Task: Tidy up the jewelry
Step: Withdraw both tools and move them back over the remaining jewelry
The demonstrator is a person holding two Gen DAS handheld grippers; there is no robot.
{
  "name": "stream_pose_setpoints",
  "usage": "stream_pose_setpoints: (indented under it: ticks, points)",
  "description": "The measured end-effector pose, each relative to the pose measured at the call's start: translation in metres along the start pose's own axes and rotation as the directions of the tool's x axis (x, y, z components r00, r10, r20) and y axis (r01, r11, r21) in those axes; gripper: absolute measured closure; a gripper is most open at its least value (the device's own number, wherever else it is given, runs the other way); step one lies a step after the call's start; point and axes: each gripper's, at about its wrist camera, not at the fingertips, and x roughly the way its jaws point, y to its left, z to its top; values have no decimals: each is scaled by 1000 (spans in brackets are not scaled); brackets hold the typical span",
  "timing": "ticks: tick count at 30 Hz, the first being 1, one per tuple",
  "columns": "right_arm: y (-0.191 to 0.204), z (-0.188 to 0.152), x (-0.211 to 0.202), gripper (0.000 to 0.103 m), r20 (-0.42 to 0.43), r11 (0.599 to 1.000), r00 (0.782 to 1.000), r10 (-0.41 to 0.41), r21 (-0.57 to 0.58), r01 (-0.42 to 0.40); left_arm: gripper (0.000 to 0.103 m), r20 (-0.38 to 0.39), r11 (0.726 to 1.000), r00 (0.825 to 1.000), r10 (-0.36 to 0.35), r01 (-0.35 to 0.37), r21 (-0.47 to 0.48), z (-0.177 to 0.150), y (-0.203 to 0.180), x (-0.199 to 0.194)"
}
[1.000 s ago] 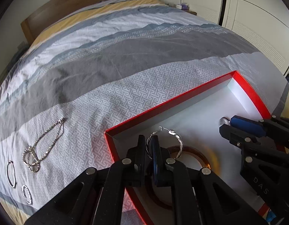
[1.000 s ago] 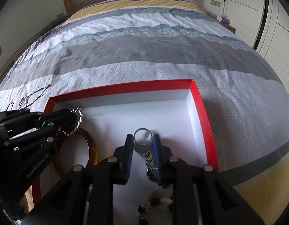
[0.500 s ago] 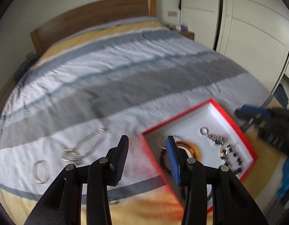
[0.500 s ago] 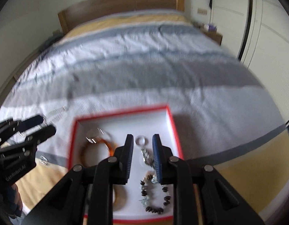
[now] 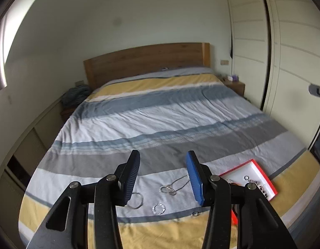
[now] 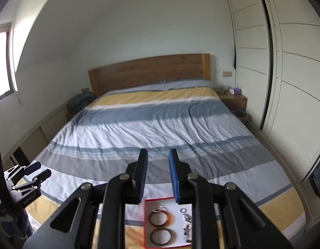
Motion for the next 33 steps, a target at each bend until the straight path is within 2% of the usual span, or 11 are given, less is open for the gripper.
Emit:
stream_pose_setpoints:
  ticks: [5,8,9,16,22,27,33]
  points:
    - [26,-5,-16,83,5,999,999,39,-6,-39,55,12,999,999,31,-31,-11,-9,27,-32]
    - [38,-13,-15,83,-4,998,998,59,-11,-59,41,5,999,999,47,-47,-16,-16,35,-35]
    - [41,-16,-11,83,-11,998,998,64,-14,-64,39,0,999,999,49,-49,-20,-20,38,-34]
    - [64,-57,46,83,-103,995,991,88,-28,-91,38,-89,997,995,49,-54,-56,-54,55,20]
    - [77,-108,106,83,-202,991,973,109,-50,-122,38,-190,995,981,47,-64,-80,-100,64,82]
    - [90,-154,150,83,-291,985,947,138,-61,-162,38,-275,994,961,17,-45,-97,-139,63,130]
    - [109,-219,204,83,-434,973,884,177,-55,-222,39,-371,992,928,-40,-9,-128,-183,56,186]
